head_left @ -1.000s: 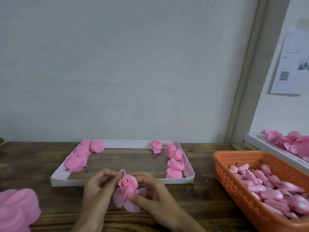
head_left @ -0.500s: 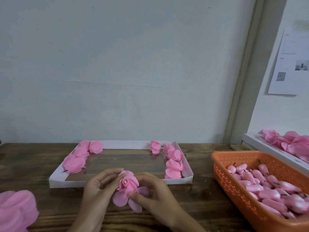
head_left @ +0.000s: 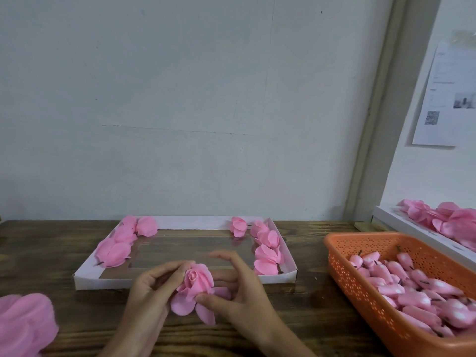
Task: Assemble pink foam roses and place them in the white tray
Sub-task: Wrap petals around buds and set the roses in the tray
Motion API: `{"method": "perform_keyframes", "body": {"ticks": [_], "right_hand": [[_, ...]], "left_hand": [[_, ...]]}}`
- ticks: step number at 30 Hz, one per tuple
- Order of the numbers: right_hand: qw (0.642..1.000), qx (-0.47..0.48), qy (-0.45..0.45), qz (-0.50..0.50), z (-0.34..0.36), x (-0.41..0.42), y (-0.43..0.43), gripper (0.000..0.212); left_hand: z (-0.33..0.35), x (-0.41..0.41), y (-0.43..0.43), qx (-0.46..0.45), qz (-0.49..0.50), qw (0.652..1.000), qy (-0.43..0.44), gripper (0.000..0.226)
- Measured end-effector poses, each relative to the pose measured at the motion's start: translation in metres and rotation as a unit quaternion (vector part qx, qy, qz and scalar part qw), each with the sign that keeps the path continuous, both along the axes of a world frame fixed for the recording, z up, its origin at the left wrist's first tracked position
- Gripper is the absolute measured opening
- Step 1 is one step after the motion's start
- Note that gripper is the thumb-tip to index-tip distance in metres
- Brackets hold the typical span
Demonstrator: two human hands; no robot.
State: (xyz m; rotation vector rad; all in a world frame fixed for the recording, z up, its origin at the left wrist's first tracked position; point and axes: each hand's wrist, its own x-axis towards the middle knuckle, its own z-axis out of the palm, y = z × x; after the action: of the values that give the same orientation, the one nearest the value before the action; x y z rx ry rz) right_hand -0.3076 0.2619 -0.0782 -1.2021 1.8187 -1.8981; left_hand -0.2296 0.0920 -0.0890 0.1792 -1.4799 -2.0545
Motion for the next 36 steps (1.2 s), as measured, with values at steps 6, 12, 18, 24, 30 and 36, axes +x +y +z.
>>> {"method": "perform_keyframes", "body": {"ticks": [6, 12, 18, 24, 30, 36], "right_hand": [[1.000, 0.012, -0.001, -0.027, 0.003, -0.001, 0.002, 0.040], [0.995, -0.048, -0.078, -0.030, 0.007, -0.003, 0.007, 0.024], [0.994, -0.046, -0.095, -0.003, 0.004, -0.004, 0.009, 0.031], [0.997, -0.006, -0.047, 0.055, 0.005, 0.000, 0.006, 0.030], [0.998, 0.021, -0.033, 0.043, 0.008, 0.007, 0.002, 0.024], [1.000, 0.017, -0.022, 0.012, 0.005, 0.005, 0.003, 0.026]], "left_hand": [[0.002, -0.001, 0.000, 0.031, -0.015, 0.999, 0.007, 0.024], [0.000, 0.004, -0.004, -0.095, -0.073, 0.992, -0.032, 0.041], [0.000, 0.003, 0.004, -0.022, -0.006, 0.999, -0.046, 0.023], [0.004, 0.005, 0.007, 0.016, 0.035, 0.998, -0.050, 0.010], [0.001, 0.004, 0.009, -0.021, 0.052, 0.996, -0.072, 0.035], [0.004, 0.005, 0.013, -0.011, 0.067, 0.996, -0.051, 0.011]]}}
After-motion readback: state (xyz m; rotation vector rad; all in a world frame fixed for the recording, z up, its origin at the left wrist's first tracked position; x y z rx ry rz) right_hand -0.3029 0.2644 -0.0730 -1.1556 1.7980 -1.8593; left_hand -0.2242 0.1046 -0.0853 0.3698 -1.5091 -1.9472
